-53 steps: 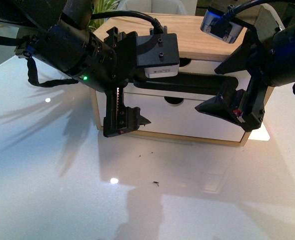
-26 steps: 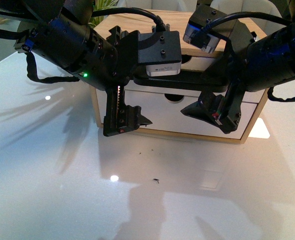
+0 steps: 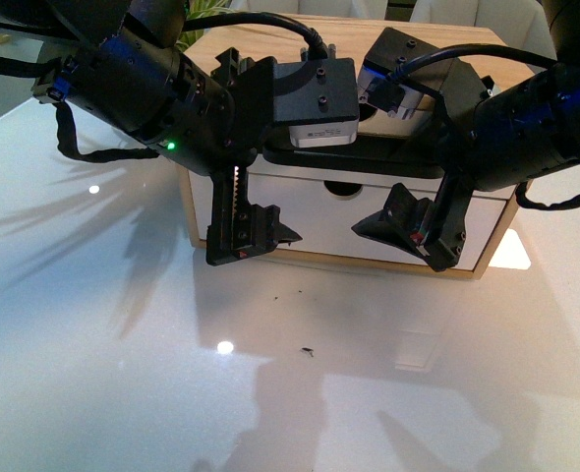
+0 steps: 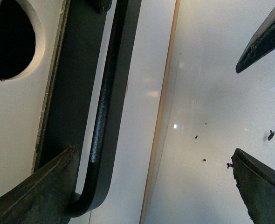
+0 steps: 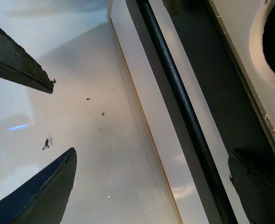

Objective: Pull drawer

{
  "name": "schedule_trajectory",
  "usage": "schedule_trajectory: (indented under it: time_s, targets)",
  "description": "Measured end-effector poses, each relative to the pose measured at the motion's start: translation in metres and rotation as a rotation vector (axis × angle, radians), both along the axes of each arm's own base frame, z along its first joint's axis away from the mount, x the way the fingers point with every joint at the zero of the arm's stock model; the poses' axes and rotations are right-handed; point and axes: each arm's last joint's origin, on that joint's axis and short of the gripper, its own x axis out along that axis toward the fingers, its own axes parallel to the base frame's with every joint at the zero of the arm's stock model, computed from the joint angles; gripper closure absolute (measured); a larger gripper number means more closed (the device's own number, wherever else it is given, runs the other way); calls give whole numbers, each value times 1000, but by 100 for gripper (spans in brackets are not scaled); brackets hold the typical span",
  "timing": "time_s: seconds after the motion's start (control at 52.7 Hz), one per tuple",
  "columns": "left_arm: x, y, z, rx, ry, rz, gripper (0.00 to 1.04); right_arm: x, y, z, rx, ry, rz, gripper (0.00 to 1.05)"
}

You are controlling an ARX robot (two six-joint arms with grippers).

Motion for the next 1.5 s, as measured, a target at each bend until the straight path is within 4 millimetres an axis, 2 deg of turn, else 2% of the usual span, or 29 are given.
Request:
schedule_trajectory:
  time_s: [0.361,0.873,1.063,1.272,1.329,1.5]
  targets:
    - [-13,0,3,76,60,-76,7,-11,-5,4,-26,89,82,9]
    - [-77,17,5,89,127,-164,7,-81,-7,9,-34,166,186,9]
    - [-91,18,5,86,128,-168,7,-95,-5,9,-40,170,198,9]
    - [-98,18,3,24,84,-128,7,-100,-7,14,16,158,169,9]
    - [-100,18,7,-25,60,-113,7,-103,-10,21,64,150,149,9]
    - [-109,21,34,-190,-54,-29,7,-113,-24,44,185,77,72,9]
